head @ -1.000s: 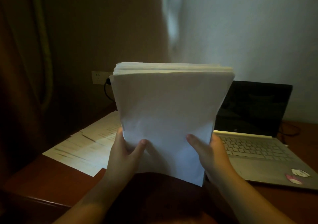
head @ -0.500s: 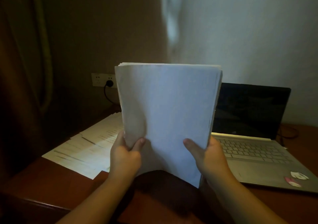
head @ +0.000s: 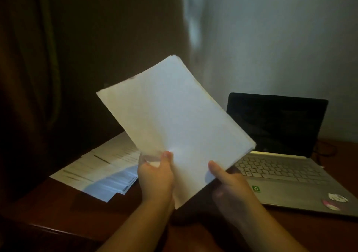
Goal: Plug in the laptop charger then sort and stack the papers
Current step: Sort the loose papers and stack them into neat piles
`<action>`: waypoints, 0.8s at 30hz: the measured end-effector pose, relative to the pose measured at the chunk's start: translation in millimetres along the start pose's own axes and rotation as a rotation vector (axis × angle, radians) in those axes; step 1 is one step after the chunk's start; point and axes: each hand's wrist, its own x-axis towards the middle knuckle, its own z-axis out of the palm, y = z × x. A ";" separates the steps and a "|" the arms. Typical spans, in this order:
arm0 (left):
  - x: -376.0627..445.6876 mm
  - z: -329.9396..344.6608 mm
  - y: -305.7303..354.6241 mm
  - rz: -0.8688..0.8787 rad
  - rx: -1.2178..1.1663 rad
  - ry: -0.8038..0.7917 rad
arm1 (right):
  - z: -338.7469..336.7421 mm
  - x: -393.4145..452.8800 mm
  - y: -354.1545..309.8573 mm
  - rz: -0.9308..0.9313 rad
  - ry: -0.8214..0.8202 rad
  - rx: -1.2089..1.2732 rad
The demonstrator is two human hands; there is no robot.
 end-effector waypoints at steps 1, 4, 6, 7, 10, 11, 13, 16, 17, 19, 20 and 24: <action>-4.7 2.6 -3.6 -0.015 -0.002 -0.008 | 6.4 -2.0 2.1 -0.024 0.046 -0.006; -11.4 3.5 -9.7 -0.080 -0.017 -0.100 | 8.8 -1.5 -3.6 -0.095 0.218 -0.042; -3.4 -4.8 -5.2 -0.120 -0.018 -0.208 | -1.5 -0.4 -15.7 -0.136 0.271 -0.121; 6.3 -10.4 0.4 -0.140 -0.048 -0.223 | -8.1 -0.8 -22.5 -0.161 0.282 -0.166; 44.2 -31.5 30.3 -0.173 -0.222 -0.130 | -29.3 -6.1 -41.0 -0.258 0.239 -0.303; 55.8 -38.5 41.1 -0.141 -0.183 -0.112 | -35.8 -8.0 -45.9 -0.279 0.195 -0.335; 70.8 -47.3 58.1 0.033 0.110 -0.195 | -46.3 -10.6 -52.3 -0.303 0.118 -0.392; 72.8 -48.5 71.4 0.212 0.412 -0.467 | -57.2 -12.8 -56.0 -0.344 0.078 -0.518; 69.3 -46.7 73.8 0.170 0.395 -0.538 | -56.8 -15.4 -56.8 -0.347 0.064 -0.556; 62.5 -43.6 72.0 0.088 0.328 -0.563 | -57.2 -20.1 -57.5 -0.359 0.036 -0.606; 60.8 -42.6 68.2 0.092 0.299 -0.523 | -57.3 -21.7 -57.7 -0.369 0.034 -0.621; 47.5 -45.7 46.3 0.152 0.236 -0.350 | -60.7 -28.6 -59.6 -0.377 0.073 -0.663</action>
